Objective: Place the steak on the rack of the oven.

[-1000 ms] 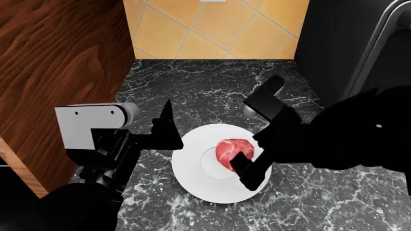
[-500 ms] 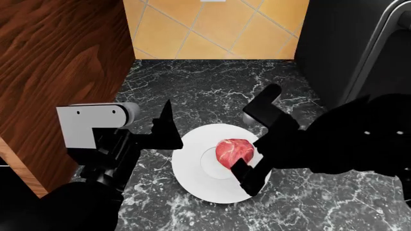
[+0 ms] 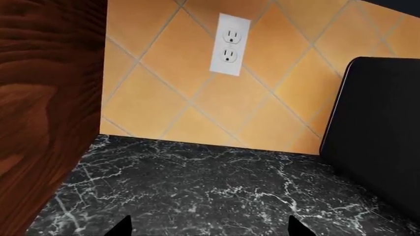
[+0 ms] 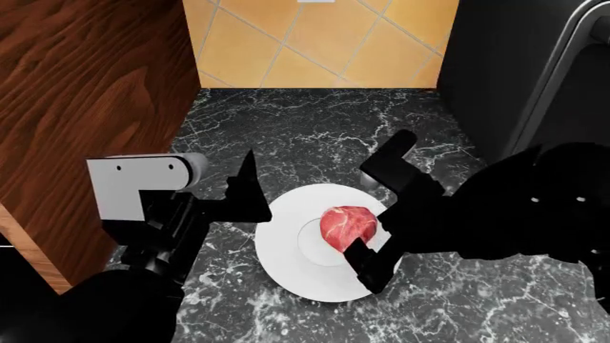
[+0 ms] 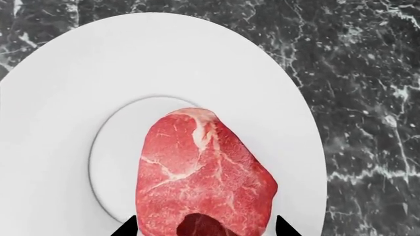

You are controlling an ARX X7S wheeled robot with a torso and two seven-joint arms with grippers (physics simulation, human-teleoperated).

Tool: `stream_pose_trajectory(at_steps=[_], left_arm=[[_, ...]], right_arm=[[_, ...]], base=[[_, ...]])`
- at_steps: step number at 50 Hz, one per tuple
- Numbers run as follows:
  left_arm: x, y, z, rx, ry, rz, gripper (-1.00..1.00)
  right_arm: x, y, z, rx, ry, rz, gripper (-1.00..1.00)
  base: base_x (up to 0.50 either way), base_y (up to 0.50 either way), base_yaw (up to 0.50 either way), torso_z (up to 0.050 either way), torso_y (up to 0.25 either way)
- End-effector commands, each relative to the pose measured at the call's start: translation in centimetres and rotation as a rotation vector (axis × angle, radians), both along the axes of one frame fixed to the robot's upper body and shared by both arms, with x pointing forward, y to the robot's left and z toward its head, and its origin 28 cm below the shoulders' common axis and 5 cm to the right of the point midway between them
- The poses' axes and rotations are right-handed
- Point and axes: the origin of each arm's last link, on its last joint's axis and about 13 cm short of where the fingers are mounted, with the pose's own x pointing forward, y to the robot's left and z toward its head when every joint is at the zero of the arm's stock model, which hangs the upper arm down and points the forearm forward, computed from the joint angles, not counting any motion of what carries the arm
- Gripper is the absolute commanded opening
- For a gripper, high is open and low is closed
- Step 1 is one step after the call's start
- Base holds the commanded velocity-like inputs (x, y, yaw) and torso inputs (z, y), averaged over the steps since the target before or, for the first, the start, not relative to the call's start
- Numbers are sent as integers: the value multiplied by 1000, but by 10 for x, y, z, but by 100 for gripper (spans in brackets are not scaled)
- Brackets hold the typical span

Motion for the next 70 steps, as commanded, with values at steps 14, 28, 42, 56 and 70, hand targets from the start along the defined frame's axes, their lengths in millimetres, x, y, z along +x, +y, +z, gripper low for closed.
stream_pose_trajectory(at_steps=[14,28,42,56,70], left_arm=[[0,2,-2,-4,4,4,100],[0,2,-2,-6,3,5,100],[-5,2,2,-6,-12,7,100],[-14,1,10,1,-41,-4,100],[-21,0,16,17,-66,2,100]], right_arm=[[0,0,-1,-9,3,4,-100],[-4,-5,7,-21,-35,-16,-100],[-32,-15,26,60,-150,-51,-100],[-69,-18,28,212,-303,-56,-100],[-97,-22,25,309,-415,-73,-100]], base=[[0,0,0,0,0],[0,0,0,0,0],[0,0,0,0,0],[0,0,0,0,1],[0,0,0,0,0]])
